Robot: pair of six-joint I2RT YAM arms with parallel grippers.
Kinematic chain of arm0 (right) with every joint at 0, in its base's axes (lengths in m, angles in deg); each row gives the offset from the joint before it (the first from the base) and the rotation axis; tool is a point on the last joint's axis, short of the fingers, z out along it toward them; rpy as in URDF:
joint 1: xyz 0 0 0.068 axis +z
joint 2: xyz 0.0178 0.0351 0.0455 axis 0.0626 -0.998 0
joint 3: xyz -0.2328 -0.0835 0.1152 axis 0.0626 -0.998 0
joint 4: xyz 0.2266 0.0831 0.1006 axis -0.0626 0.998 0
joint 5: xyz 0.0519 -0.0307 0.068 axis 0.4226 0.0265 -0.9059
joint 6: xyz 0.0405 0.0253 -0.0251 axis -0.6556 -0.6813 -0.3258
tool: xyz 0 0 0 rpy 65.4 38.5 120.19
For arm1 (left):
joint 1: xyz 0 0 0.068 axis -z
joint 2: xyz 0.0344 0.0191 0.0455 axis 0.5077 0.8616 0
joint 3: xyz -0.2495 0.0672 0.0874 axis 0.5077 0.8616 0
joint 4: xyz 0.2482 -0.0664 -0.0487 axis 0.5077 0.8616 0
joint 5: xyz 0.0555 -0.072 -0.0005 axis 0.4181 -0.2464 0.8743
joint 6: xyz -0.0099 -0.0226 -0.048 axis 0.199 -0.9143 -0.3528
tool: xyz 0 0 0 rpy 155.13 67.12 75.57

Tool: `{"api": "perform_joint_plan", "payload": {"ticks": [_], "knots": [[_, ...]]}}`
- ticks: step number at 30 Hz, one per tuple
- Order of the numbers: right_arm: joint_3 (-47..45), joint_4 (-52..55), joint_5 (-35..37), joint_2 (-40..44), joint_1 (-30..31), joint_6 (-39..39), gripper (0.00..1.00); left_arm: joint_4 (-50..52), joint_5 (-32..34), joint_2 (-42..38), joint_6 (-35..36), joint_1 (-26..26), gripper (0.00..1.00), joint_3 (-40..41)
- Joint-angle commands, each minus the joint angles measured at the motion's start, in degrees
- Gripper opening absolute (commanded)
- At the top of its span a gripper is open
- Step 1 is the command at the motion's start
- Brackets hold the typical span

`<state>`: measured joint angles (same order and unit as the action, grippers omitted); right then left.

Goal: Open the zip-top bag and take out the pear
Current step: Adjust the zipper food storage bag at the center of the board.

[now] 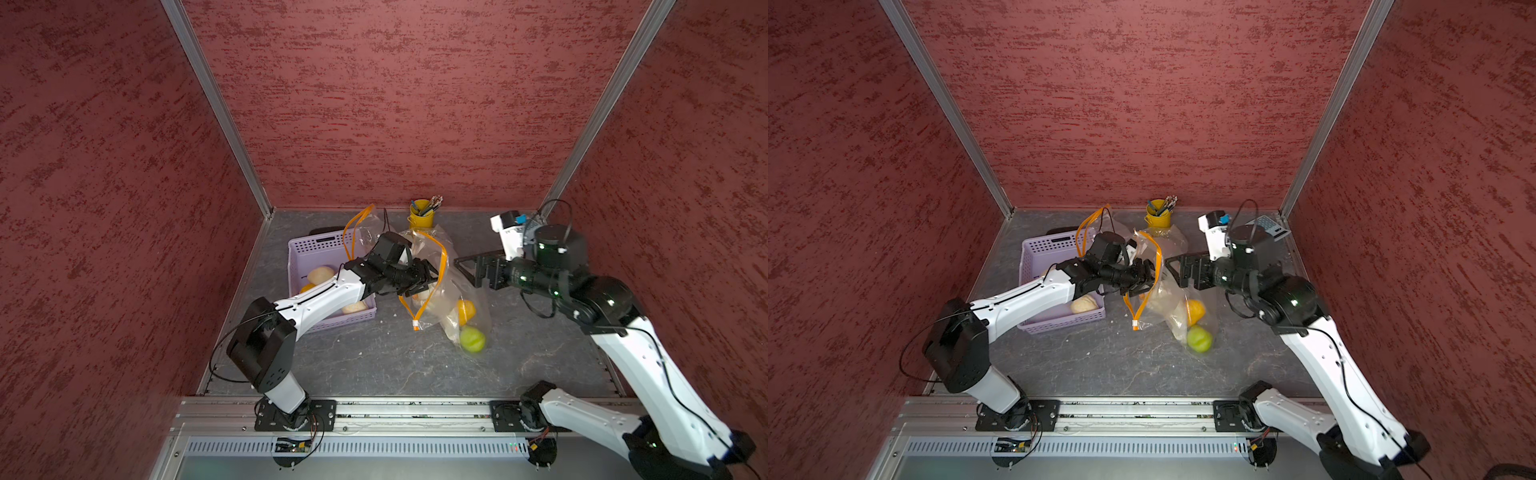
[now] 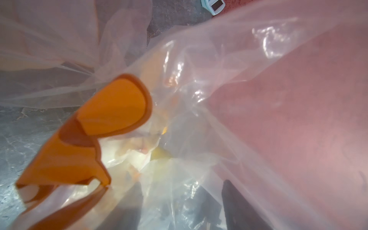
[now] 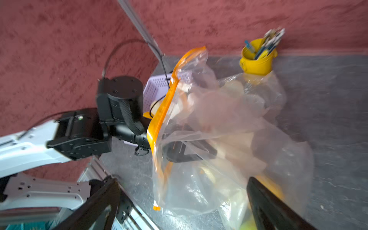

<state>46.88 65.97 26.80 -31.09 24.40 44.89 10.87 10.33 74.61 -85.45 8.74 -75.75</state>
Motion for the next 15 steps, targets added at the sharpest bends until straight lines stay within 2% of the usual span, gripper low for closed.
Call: {"api": "perform_joint_plan", "payload": {"ticks": [1, 2, 4, 6, 9, 11, 15], "knots": [[2.8, 7.7, 8.3, 1.5, -4.2, -6.5, 0.99, 1.3, -5.0, 1.2, 3.1, 0.2, 0.63, -3.3], [2.1, 10.6, 11.5, 0.8, -6.3, -8.6, 0.99, 2.0, -5.4, 1.6, 3.8, 0.2, 0.62, -3.9], [-3.3, 12.0, 12.9, -0.4, -9.7, -11.1, 0.99, 3.3, -5.5, 1.9, 5.0, 0.1, 0.6, -3.9], [-13.5, 8.7, 8.9, -1.4, -14.0, -14.1, 0.99, 3.1, -6.4, 2.1, 5.5, -0.1, 0.59, -2.8], [-28.9, -2.0, 2.8, -0.4, -17.6, -18.9, 0.99, 4.1, -6.9, 3.1, 7.0, -0.4, 0.55, -2.2], [-35.5, -7.5, -0.7, -0.1, -19.8, -20.6, 0.98, 3.7, -7.7, 3.3, 6.8, -0.6, 0.55, -1.0], [-42.8, -16.4, -4.2, -0.7, -21.7, -21.8, 0.99, 2.7, -7.7, 2.6, 7.0, -1.0, 0.53, 1.8]]}}
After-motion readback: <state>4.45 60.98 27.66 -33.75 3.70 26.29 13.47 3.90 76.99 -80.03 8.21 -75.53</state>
